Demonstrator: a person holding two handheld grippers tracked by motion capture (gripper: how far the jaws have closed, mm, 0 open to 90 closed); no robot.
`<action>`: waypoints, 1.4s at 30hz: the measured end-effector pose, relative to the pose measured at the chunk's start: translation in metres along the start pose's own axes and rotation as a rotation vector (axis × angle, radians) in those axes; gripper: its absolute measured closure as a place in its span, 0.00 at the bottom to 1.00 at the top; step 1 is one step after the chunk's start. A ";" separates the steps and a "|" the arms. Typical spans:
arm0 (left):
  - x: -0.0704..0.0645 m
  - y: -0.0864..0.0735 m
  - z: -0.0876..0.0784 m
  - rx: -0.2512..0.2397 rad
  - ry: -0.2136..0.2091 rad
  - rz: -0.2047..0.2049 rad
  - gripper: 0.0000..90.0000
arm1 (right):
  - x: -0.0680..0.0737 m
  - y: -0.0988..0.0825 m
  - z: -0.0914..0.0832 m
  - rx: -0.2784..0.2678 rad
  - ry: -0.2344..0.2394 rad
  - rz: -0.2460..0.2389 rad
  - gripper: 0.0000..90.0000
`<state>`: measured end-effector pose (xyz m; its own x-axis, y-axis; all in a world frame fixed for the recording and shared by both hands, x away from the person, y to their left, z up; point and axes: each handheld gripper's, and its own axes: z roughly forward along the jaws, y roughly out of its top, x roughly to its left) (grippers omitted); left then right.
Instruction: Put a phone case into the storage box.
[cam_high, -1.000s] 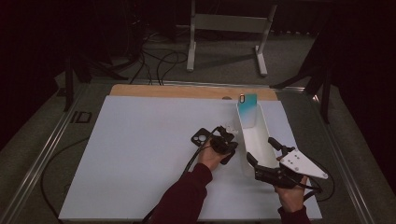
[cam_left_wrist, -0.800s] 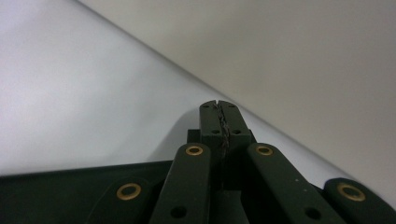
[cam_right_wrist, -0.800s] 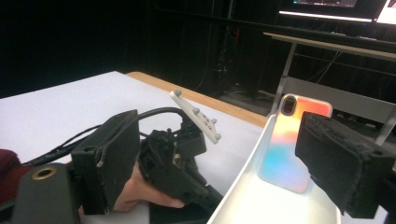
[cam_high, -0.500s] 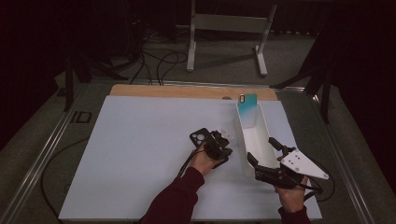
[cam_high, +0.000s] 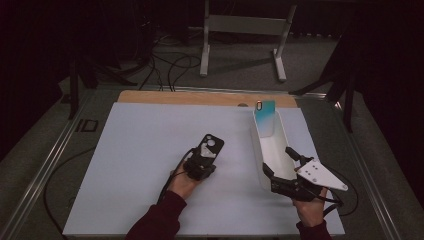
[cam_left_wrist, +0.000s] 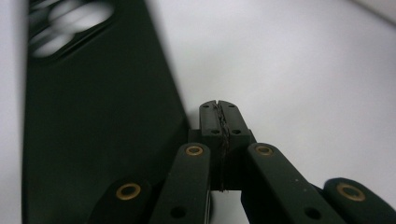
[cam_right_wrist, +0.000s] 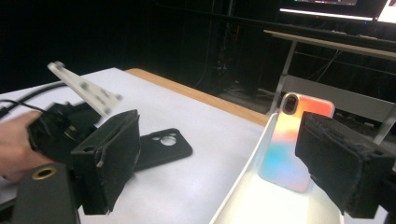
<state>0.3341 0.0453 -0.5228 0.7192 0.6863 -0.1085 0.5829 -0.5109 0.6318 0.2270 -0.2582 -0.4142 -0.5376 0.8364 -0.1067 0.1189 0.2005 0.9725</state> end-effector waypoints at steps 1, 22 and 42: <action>0.004 -0.003 -0.003 -0.002 0.009 -0.008 1.00 | 0.000 0.000 0.001 -0.003 0.000 0.001 0.16; 0.023 -0.019 -0.108 -0.456 0.087 0.006 0.64 | -0.004 -0.003 0.006 0.017 0.008 0.011 0.15; 0.066 -0.108 -0.200 -0.588 0.324 -0.068 0.02 | -0.012 -0.023 -0.001 0.061 -0.005 0.013 0.14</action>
<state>0.2428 0.2492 -0.4448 0.4854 0.8742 0.0151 0.2541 -0.1576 0.9543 0.2301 -0.2736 -0.4349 -0.5318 0.8415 -0.0950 0.1770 0.2201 0.9593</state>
